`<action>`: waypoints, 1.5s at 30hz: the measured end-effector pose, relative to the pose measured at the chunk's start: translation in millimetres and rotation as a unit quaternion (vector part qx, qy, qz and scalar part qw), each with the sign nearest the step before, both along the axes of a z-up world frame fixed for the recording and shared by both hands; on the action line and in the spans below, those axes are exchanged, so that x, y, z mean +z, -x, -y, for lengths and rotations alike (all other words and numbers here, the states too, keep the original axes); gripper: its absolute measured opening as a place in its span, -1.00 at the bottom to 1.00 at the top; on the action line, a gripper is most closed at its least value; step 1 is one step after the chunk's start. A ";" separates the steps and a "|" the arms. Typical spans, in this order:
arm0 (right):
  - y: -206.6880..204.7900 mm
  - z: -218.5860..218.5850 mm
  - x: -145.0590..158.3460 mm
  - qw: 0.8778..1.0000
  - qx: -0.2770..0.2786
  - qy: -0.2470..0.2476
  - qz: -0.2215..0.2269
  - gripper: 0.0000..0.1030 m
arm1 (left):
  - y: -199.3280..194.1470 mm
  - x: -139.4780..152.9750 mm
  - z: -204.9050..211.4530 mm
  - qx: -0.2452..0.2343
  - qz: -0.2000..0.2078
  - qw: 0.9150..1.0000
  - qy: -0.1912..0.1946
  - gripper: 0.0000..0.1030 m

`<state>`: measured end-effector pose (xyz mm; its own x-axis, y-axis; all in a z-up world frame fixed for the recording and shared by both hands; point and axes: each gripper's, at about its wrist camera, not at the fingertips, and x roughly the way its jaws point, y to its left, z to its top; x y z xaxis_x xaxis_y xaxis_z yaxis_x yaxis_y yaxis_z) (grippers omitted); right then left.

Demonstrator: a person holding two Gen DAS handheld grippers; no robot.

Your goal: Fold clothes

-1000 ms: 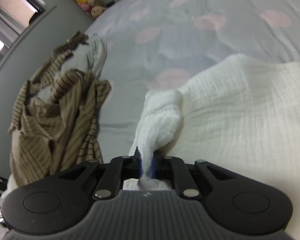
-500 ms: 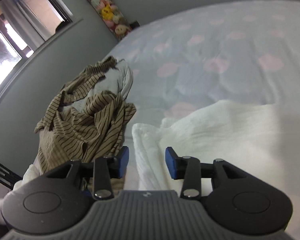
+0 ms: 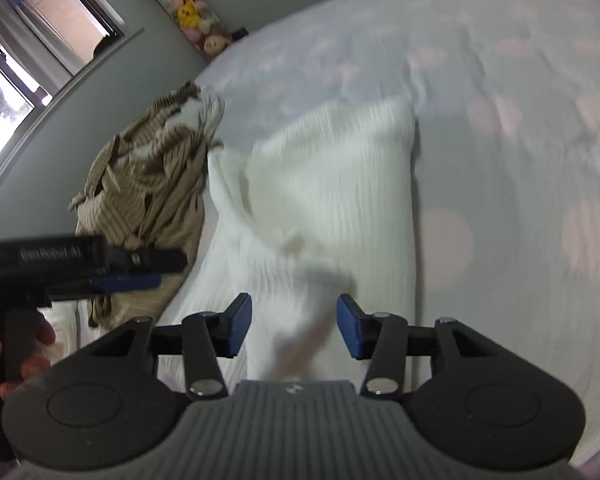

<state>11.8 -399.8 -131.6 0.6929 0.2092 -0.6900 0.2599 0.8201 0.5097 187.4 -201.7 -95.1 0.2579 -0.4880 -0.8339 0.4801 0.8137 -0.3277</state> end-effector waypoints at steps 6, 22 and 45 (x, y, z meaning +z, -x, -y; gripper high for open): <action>-4.8 -21.1 0.6 0.999 0.039 0.002 0.020 -0.86 | -8.1 5.3 -15.6 0.004 -0.008 1.000 0.000 0.08; -46.1 -130.6 -34.4 0.981 0.192 0.035 0.009 -0.91 | -25.1 -12.1 -25.7 -0.015 -0.064 0.997 -0.034 0.12; 19.1 -15.0 -37.4 0.996 0.018 0.074 -0.036 -0.29 | -38.7 -83.3 5.4 -0.118 -0.054 0.958 -0.256 -0.19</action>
<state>-7.3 -384.8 -169.0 0.6348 0.1266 -0.7623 0.2595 0.8943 0.3646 226.1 -207.1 -178.3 0.0893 -0.0421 -0.9951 0.6556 0.7546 0.0269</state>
